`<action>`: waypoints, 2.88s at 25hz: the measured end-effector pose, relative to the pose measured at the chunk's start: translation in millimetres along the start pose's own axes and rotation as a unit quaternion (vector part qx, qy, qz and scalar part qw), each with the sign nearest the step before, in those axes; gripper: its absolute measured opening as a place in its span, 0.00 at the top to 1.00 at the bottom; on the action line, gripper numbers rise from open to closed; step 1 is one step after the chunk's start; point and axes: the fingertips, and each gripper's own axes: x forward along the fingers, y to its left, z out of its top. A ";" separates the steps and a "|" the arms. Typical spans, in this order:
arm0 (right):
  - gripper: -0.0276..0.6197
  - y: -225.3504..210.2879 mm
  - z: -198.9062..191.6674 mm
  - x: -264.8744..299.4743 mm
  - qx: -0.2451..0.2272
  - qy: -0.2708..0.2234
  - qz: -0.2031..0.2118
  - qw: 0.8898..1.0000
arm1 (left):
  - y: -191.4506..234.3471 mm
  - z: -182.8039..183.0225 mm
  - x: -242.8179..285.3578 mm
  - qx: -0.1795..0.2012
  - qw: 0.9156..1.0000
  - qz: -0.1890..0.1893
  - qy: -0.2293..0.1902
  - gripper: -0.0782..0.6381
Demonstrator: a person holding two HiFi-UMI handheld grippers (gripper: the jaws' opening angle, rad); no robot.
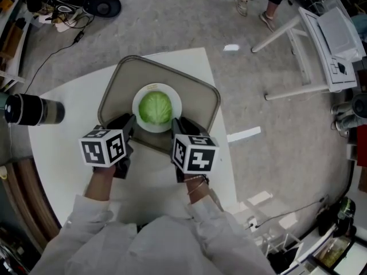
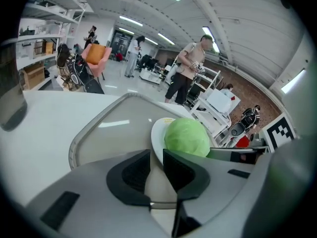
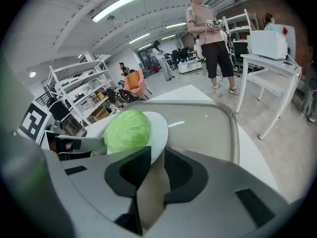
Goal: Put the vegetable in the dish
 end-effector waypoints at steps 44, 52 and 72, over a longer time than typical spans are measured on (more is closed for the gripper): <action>0.92 313.1 -168.4 -274.4 -0.113 -0.237 0.206 0.943 | -54.7 -167.6 -371.8 0.039 0.955 -0.214 -0.200 0.88; 0.92 311.4 -184.7 -267.6 -0.126 -0.196 0.222 0.947 | -54.7 -180.4 -375.5 0.019 0.958 -0.202 -0.201 0.88; 0.94 310.3 -208.6 -267.5 -0.220 -0.106 0.274 0.930 | -64.1 -198.7 -357.0 0.019 0.974 -0.144 -0.171 0.88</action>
